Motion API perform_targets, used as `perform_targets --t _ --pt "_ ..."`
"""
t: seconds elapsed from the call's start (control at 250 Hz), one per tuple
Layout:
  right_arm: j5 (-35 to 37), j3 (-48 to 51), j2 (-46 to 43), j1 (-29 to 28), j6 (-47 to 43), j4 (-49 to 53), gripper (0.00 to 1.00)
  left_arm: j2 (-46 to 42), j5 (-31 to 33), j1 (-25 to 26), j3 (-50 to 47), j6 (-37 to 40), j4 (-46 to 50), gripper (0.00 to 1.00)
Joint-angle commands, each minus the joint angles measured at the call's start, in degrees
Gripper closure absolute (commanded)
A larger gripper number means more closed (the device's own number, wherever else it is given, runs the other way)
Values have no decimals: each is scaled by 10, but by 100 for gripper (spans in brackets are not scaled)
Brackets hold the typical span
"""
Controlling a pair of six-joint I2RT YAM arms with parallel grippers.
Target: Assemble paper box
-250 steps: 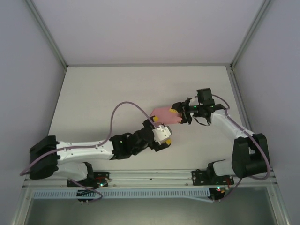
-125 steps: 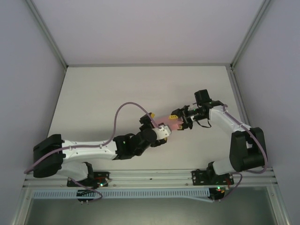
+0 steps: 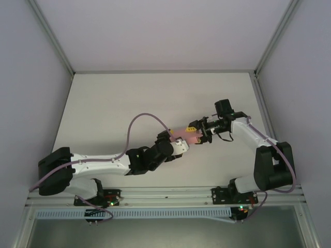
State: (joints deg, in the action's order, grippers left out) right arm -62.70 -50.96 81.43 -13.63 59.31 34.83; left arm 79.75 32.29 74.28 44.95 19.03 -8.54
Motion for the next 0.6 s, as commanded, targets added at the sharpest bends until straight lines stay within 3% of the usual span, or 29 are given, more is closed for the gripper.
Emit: perform_targets --t 0.0,0.156,0.224,0.264,0.315,0.351,0.399,0.451,0.599 --pt "-26 -14 -16 -5 -18 28 72 -4 -1 -5 0 20 -9 36" --pt "-25 -12 -14 -9 -31 36 68 1 -10 -5 8 28 -11 50" --pt "-17 -11 -15 -9 -38 37 59 -1 -8 -6 10 31 -8 62" --pt "-10 -14 -16 -9 -44 40 54 -1 -9 -8 11 27 -3 63" --pt "7 -23 -18 -2 -64 43 34 -4 -23 -9 17 19 20 65" --pt "40 -37 -21 7 -88 61 14 -6 -36 -12 22 12 42 66" --pt "92 -57 -34 26 -120 63 1 -9 -67 -19 29 -2 80 69" --pt "164 -79 -55 52 -149 67 0 -11 -88 -32 33 -25 110 72" --pt "367 -81 -126 93 -275 12 0 -5 -233 -88 49 -58 214 73"
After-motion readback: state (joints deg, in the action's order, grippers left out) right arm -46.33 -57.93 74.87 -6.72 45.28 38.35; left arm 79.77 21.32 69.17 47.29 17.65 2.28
